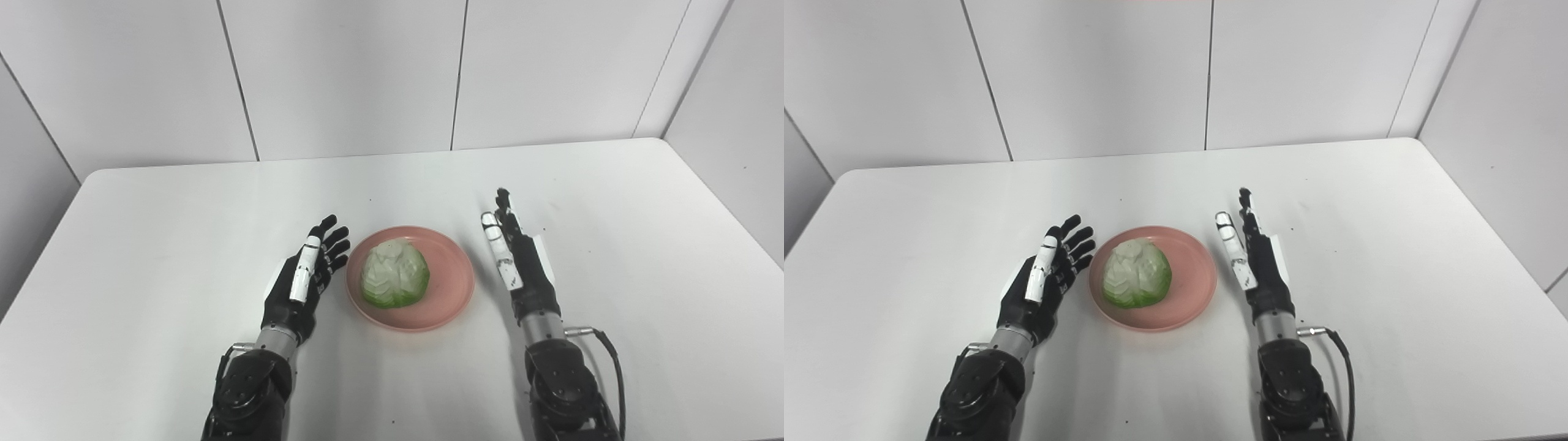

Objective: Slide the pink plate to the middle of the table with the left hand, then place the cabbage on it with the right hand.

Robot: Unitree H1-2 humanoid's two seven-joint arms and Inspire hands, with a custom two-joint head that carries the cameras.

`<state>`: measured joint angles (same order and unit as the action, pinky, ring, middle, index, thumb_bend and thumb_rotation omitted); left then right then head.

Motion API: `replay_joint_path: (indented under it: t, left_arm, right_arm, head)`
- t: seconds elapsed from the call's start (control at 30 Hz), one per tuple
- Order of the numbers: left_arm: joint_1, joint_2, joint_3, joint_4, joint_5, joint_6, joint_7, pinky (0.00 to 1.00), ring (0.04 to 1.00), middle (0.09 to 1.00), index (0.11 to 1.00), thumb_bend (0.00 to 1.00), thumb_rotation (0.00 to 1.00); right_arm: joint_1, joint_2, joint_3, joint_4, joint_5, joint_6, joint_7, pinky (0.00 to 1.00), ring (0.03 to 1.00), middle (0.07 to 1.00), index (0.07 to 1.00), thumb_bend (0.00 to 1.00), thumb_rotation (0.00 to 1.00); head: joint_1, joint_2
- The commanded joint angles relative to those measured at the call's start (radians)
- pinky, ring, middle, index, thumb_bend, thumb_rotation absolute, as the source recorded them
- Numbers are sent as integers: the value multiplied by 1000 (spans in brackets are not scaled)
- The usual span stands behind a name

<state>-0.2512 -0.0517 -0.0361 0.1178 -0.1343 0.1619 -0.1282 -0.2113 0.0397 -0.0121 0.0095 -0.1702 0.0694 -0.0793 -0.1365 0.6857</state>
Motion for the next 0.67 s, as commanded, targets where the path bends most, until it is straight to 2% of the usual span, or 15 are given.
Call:
replay_joint_path:
  t: [0.0, 0.1, 0.33, 0.63]
  left_arm:
    - [-11, 11, -5, -19, 21, -54, 6, 984, 926, 924, 928, 478, 1000]
    - [-2, 24, -16, -16, 50, -95, 2, 999, 991, 983, 984, 473, 1000]
    - [4, 42, -31, 25, 106, -185, 13, 1000, 1000, 1000, 1000, 478, 1000]
    - [8, 38, -24, 45, 117, -210, 22, 991, 994, 992, 995, 464, 1000]
  right_arm:
    - [-19, 18, 1, -25, 8, -10, -15, 1000, 1000, 994, 992, 331, 1000]
    - [-9, 10, 10, -18, 15, -20, -5, 992, 1000, 1000, 999, 272, 1000]
    - [-1, 7, 16, 1, 27, -20, -3, 1000, 1000, 1000, 997, 253, 1000]
    - [4, 7, 20, 8, 50, -1, 5, 1000, 1000, 1000, 994, 274, 1000]
  head:
    - [0, -3]
    - [-1, -6]
    - [3, -22]
    - [6, -31]
